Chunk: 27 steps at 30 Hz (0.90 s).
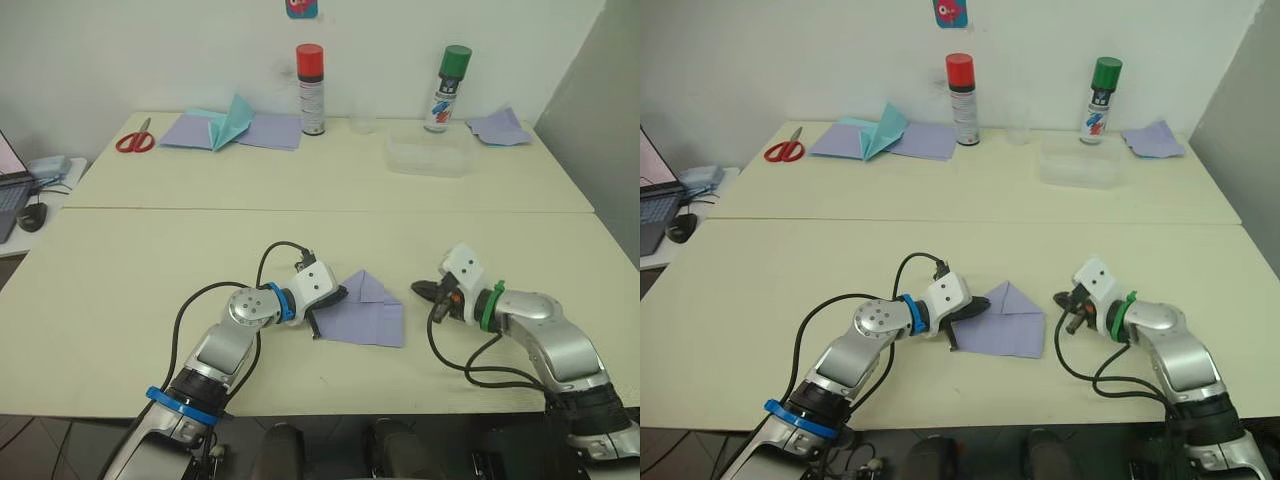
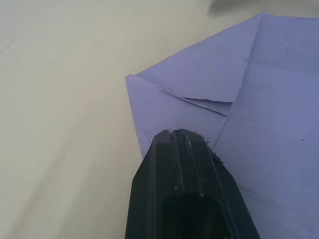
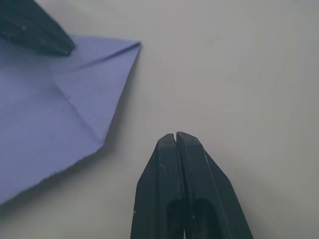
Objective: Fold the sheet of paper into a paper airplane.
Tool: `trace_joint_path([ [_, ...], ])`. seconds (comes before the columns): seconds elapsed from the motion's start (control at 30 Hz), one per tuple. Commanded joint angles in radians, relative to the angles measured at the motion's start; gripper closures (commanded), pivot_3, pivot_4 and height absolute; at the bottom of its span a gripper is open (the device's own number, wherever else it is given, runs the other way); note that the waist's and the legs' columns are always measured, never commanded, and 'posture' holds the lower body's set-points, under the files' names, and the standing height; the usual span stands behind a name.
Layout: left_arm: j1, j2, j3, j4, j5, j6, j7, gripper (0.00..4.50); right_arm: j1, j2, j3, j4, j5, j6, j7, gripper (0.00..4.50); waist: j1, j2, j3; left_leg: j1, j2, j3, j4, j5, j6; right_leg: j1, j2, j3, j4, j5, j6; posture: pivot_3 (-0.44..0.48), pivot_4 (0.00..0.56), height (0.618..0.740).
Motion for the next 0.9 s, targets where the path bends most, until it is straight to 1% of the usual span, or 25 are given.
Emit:
trace_joint_path([
  [0.03, 0.026, 0.0, -0.042, 0.048, 0.03, 0.024, -0.016, 4.48, 0.006, 0.004, 0.028, -0.015, 0.011, -0.015, 0.021, 4.5, 0.0, 0.0, 0.0, 0.0, 0.0, 0.0, 0.0, 0.0, 0.0, 0.0, 0.0, 0.0, 0.0, 0.0, 0.0, 0.0, 0.15, 0.74],
  [0.17, 0.031, 0.003, -0.043, 0.044, 0.028, 0.027, -0.022, 4.48, 0.017, 0.023, 0.04, -0.04, 0.042, 0.012, 0.036, 4.5, 0.0, 0.0, 0.0, 0.0, 0.0, 0.0, 0.0, 0.0, 0.0, 0.0, 0.0, 0.0, 0.0, 0.0, 0.0, 0.0, 0.15, 0.74],
  [0.27, 0.034, 0.005, -0.044, 0.041, 0.028, 0.029, -0.024, 4.48, 0.011, 0.055, 0.032, -0.056, 0.07, 0.027, 0.021, 4.5, 0.0, 0.0, 0.0, 0.0, 0.0, 0.0, 0.0, 0.0, 0.0, 0.0, 0.0, 0.0, 0.0, 0.0, 0.0, 0.0, 0.15, 0.74],
  [0.37, 0.037, 0.005, -0.041, 0.034, 0.025, 0.038, -0.021, 4.48, -0.003, 0.1, 0.004, -0.082, 0.13, 0.067, 0.013, 4.5, 0.0, 0.0, 0.0, 0.0, 0.0, 0.0, 0.0, 0.0, 0.0, 0.0, 0.0, 0.0, 0.0, 0.0, 0.0, 0.0, 0.15, 0.74],
  [0.57, 0.04, 0.006, -0.041, 0.029, 0.025, 0.045, -0.022, 4.48, -0.045, 0.14, -0.001, -0.089, 0.17, 0.085, -0.01, 4.5, -0.001, 0.0, 0.0, 0.0, 0.0, 0.0, 0.0, 0.0, 0.0, 0.0, 0.0, -0.001, 0.0, 0.0, 0.001, 0.0, 0.15, 0.74],
  [0.9, 0.047, 0.0, -0.025, 0.009, 0.002, 0.078, -0.023, 4.48, -0.105, 0.216, 0.069, -0.035, 0.139, 0.066, -0.053, 4.5, -0.001, 0.0, 0.0, 0.0, 0.0, 0.0, 0.0, 0.0, 0.0, 0.0, 0.0, 0.0, 0.0, 0.0, 0.0, 0.0, 0.15, 0.74],
])
